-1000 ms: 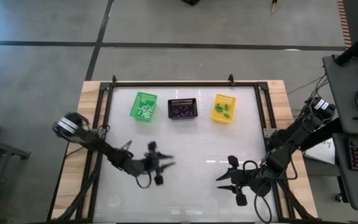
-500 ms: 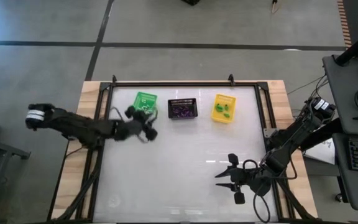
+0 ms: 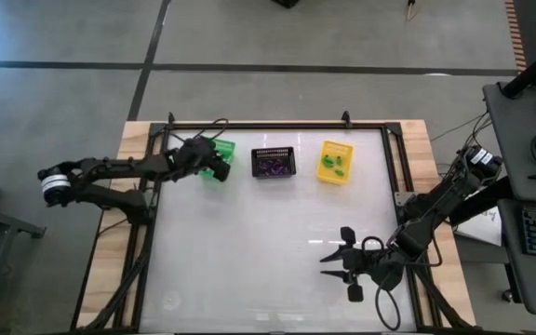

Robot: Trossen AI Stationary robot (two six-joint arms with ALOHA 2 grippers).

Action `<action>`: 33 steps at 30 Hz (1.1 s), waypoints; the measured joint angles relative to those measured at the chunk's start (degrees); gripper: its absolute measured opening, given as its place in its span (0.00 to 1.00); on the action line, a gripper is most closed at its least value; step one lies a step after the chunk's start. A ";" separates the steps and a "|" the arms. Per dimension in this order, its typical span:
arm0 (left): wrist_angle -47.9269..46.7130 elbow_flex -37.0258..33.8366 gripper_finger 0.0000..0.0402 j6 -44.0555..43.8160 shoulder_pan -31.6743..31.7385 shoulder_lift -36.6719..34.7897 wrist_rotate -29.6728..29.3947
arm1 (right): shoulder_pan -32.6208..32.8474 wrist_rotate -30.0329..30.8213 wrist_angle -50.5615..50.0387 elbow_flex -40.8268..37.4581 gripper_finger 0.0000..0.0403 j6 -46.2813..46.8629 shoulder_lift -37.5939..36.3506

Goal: Sort Halloween decoration
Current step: Put the white bone toy into the green basket, then return to Home Position

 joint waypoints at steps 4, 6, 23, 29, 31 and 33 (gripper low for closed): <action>-1.42 1.79 0.39 0.07 0.00 0.89 -2.41 | 0.00 0.99 -0.02 0.00 0.31 0.00 0.00; -2.73 2.64 0.44 0.66 0.02 1.00 -3.71 | 0.00 1.01 -0.02 0.00 0.31 -0.43 0.00; -3.04 -3.19 0.46 22.19 -26.34 -27.42 6.59 | -14.58 -5.02 5.02 -1.54 0.31 -26.80 -5.21; -2.32 -8.53 0.34 22.89 -28.86 -40.98 6.46 | -23.83 -14.37 15.26 -8.76 0.31 -32.53 -10.84; -2.48 -10.44 0.30 22.83 -28.87 -44.48 7.14 | -26.13 -16.28 17.67 -11.50 0.31 -33.05 -13.09; -2.51 -12.17 0.26 22.76 -28.90 -47.65 7.53 | -27.81 -17.20 18.08 -14.25 0.31 -33.03 -16.05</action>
